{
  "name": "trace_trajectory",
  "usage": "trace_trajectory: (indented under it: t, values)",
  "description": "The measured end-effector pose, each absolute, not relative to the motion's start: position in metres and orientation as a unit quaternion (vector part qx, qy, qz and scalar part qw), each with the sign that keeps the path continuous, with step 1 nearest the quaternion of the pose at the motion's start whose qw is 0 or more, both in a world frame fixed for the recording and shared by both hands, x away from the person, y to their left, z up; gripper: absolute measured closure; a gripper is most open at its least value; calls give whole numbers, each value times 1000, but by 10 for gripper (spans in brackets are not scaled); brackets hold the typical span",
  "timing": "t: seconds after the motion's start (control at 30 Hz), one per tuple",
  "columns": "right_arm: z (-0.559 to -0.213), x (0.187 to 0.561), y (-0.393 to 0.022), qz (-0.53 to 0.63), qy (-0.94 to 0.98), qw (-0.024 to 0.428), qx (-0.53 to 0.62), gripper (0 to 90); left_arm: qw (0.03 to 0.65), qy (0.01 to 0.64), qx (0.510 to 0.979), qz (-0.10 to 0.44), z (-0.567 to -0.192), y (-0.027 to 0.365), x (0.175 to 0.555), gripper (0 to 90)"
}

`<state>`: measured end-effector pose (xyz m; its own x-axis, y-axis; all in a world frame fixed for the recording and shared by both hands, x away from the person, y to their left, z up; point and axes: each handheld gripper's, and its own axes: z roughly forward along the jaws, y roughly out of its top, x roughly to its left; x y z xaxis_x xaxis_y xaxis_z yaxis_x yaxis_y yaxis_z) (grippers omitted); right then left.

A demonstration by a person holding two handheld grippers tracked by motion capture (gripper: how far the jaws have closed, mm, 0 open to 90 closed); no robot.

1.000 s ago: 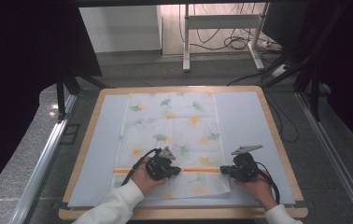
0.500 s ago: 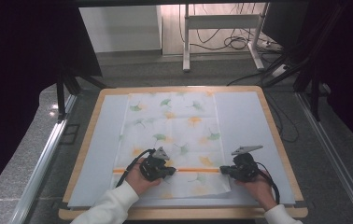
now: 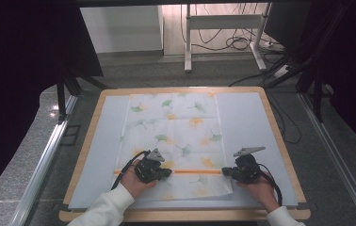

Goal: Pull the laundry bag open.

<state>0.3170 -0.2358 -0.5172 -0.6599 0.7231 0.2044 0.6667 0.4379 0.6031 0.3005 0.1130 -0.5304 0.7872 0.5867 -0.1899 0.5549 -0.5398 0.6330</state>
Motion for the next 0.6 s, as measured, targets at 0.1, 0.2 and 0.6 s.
trace_trajectory:
  t: [0.1, 0.2, 0.6]
  values:
    - [-517, 317, -236, 336, 848, 43, 409, 900, 355, 328, 875, 23, -531, 117, 300, 900]
    - [-517, 317, -236, 336, 847, 42, 410, 900, 354, 330, 875, 24, -531, 122, 299, 900]
    - [-517, 317, -236, 336, 848, 43, 409, 900, 351, 339, 873, 28, -531, 137, 296, 900]
